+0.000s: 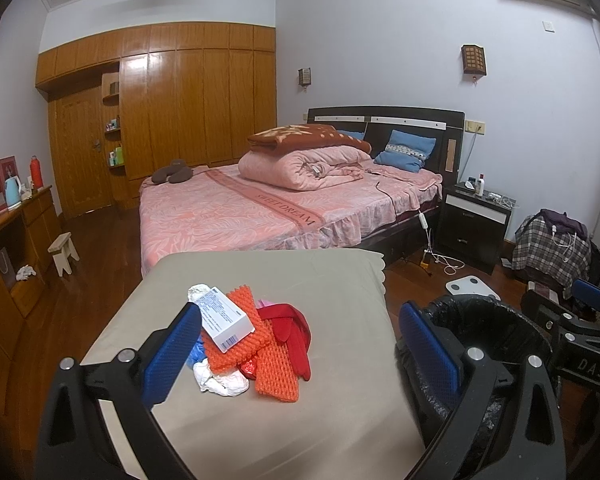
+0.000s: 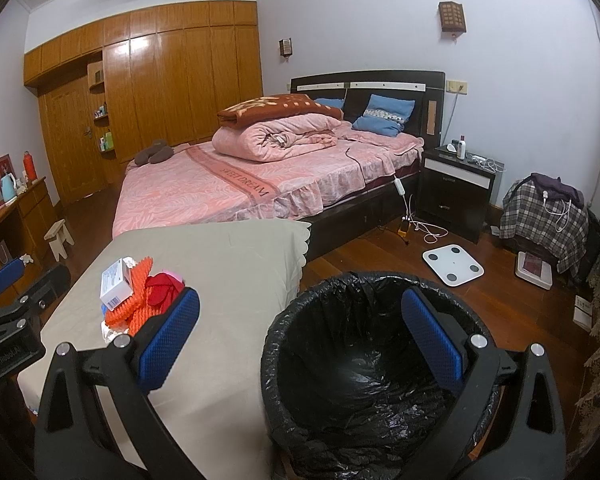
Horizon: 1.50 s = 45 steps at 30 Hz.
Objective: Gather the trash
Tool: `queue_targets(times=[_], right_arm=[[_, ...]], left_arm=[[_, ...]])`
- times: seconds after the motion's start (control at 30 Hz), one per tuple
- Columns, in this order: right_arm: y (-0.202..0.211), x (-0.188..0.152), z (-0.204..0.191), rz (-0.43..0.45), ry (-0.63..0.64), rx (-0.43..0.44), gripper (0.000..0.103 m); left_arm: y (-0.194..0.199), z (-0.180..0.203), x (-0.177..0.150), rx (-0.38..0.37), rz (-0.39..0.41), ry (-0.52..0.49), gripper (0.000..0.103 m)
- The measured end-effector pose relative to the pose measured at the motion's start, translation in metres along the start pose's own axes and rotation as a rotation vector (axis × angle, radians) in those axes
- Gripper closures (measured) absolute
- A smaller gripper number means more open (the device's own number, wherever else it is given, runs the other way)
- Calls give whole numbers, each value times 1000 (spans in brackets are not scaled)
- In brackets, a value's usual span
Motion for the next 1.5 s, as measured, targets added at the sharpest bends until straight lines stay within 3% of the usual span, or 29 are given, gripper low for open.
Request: queue_targets(times=[1.5], right_arm=[[-4,0,-4,-4,-3,2,5]], left_arm=[[0,0,0,-1,-2,2,6]])
Point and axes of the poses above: each gripper's, at about its wrist camera, not at the fingertips, and y roughly against the way its jaws point, z to its right, x to its top, the point moved 4 cm from there along -y, roughly the way its jaws point, and after that the axes turned 1 degree about y, right-handed, at the moved point
